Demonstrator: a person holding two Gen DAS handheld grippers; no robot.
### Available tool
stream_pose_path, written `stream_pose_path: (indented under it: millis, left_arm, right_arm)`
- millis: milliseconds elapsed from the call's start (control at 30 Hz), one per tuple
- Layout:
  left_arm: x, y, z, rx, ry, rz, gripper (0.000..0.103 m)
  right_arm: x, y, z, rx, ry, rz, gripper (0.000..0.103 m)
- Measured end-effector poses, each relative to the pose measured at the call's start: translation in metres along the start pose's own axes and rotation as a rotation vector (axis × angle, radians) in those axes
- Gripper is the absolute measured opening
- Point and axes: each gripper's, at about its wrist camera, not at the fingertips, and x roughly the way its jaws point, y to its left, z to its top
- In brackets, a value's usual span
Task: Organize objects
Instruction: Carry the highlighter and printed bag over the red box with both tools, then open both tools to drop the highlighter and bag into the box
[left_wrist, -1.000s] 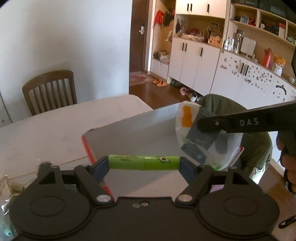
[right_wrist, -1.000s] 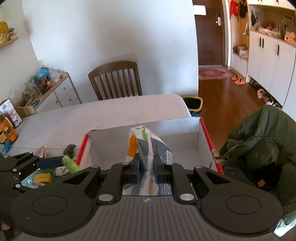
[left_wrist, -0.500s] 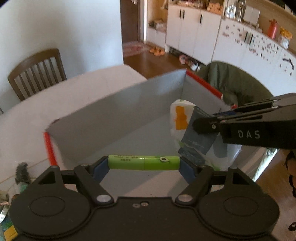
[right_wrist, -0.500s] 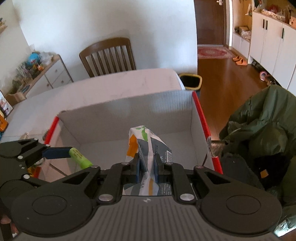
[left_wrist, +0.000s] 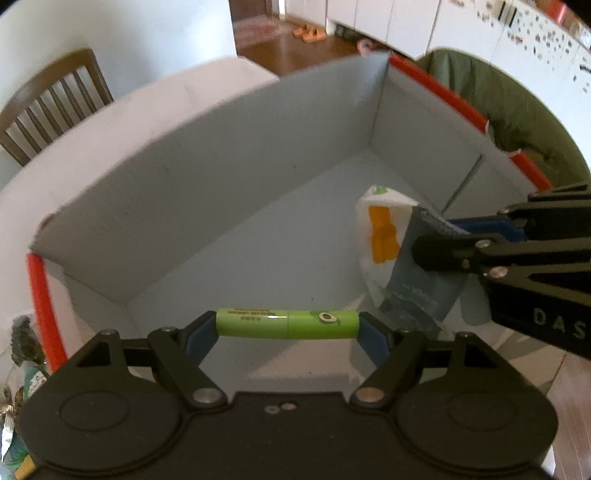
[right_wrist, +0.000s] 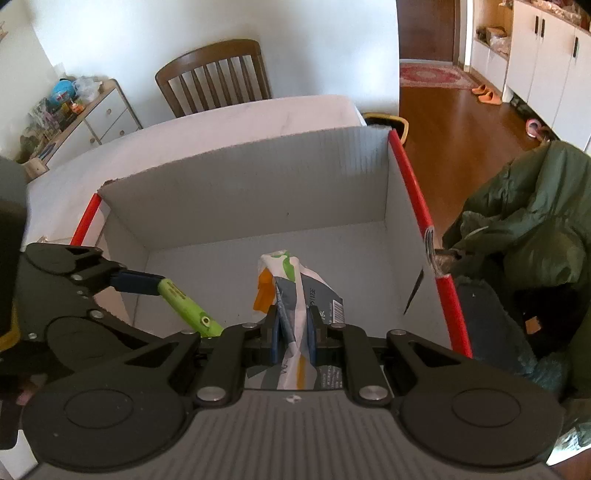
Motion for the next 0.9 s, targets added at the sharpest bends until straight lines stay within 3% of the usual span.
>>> stream_pose_path:
  millis: [233, 533, 700, 900]
  left_arm:
    - [0.014, 0.003, -0.002, 0.004, 0.105, -0.017, 0.08]
    - [0.023, 0.009, -0.008, -0.013, 0.168, -0.039, 0.08]
    - [0.021, 0.011, -0.012, -0.012, 0.165, -0.041, 0.087]
    - [0.008, 0.016, -0.019, -0.017, 0.092, -0.041, 0.09]
  right_arm:
    - [0.006, -0.001, -0.003, 0.009, 0.027, -0.001, 0.014]
    - [0.005, -0.004, -0.004, 0.022, 0.021, 0.007, 0.014]
    - [0.003, -0.007, -0.005, 0.033, 0.021, 0.015, 0.015]
    - [-0.01, -0.01, -0.004, 0.047, -0.004, 0.031, 0.015]
